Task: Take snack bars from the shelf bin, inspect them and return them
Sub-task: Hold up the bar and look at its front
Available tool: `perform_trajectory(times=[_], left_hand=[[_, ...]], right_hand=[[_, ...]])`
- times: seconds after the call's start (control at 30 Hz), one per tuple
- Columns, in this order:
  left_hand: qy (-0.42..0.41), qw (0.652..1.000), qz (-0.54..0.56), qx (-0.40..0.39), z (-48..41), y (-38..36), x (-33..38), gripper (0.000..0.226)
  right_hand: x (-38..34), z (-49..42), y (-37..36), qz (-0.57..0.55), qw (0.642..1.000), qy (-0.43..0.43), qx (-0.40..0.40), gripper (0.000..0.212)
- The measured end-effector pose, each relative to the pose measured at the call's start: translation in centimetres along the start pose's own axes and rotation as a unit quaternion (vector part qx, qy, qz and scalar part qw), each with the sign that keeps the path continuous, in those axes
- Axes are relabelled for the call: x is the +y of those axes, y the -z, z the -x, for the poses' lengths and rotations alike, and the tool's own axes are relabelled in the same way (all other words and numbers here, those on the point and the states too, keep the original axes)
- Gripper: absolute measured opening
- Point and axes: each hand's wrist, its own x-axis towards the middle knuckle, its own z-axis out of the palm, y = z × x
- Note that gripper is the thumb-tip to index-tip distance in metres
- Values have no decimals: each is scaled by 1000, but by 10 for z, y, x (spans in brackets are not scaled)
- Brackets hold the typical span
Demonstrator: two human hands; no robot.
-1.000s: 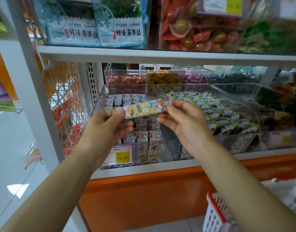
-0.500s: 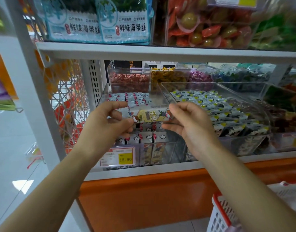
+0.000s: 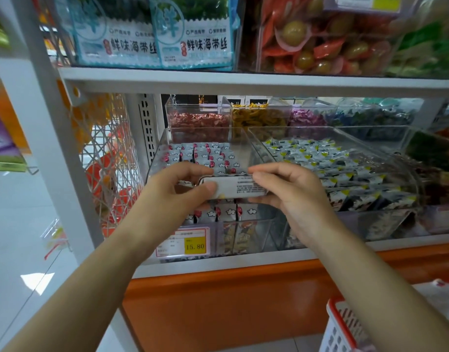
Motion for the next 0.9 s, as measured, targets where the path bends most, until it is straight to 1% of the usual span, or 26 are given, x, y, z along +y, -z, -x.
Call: perform_trajectory(times=[0.17,0.27,0.3,0.33,0.4,0.43,0.53,0.57,0.67,0.73,0.9], left_hand=[[-20,998,-49,-31,2,-1,2,31],[-12,999,-37,-32,1,-3,3,18],[-8,999,-25,-36,0,-3,4,17],[-5,999,-16,-40,0,-3,5,21],[3,999,-8,-45,-1,-1,7,32],[7,999,-9,-47,-2,0,8,32],[28,998,-11,-49,-6,0,7,16],[31,999,-11,-43,-7,-1,7,14],[40,999,-3,-25,-11,-1,7,18],[47,998,-1,-32,-13,1,7,18],[-1,997,-60,-56,-12,8,12,14]], right_hand=[[0,-1,0,85,995,36,47,16],[-1,0,-2,125,988,71,55,19],[-1,0,-2,137,986,80,50,19],[-2,0,-3,145,985,86,43,19],[-3,1,-3,148,985,89,30,18],[-3,0,-3,146,985,89,25,19],[-2,0,-2,155,982,109,8,19],[-3,0,-2,161,980,117,3,19],[-2,-1,-2,171,977,124,-3,18],[-2,-2,0,172,977,126,0,16],[-3,-1,5,155,981,116,-12,19]])
